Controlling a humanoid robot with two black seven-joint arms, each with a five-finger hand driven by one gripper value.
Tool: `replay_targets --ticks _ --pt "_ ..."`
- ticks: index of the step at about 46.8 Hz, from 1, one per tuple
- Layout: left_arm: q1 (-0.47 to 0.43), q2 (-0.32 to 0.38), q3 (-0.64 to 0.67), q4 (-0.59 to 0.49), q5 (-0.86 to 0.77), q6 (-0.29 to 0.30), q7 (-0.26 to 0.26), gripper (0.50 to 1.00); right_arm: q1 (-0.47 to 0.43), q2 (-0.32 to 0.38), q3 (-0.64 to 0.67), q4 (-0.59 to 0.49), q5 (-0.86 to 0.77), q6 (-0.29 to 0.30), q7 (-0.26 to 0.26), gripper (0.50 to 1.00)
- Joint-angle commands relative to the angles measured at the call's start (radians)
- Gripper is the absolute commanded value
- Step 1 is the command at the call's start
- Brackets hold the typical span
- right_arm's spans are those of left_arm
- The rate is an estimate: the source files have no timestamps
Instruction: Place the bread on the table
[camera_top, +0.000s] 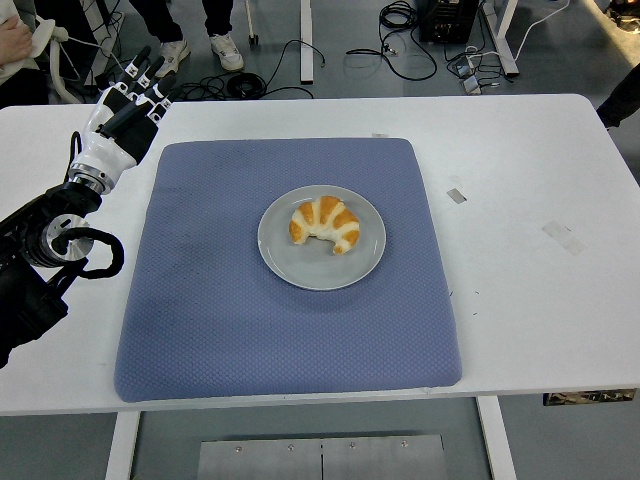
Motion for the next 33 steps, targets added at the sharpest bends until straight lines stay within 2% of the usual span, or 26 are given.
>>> replay_targets --ticks 1,7,18,26,33 --pt "0.000 0.001 0.005 -0.009 0.007 0.009 0.000 0.983 0.000 0.000 0.000 -0.001 0.000 0.000 0.000 1.000" --pt "0.001 0.003 0.008 -0.060 0.059 0.048 0.000 0.983 0.000 0.000 0.000 0.000 0.000 0.000 0.000 1.000" --pt "0.007 0.047 0.051 -0.201 0.113 0.136 0.001 0.983 0.000 0.000 0.000 -0.001 0.000 0.000 0.000 1.000" --pt "0.000 0.070 0.081 -0.244 0.122 0.162 0.003 0.981 0.000 0.000 0.000 0.000 0.000 0.000 0.000 1.000" --pt "-0.014 0.122 0.133 -0.290 0.165 0.168 0.009 0.981 0.000 0.000 0.000 -0.001 0.000 0.000 0.000 1.000"
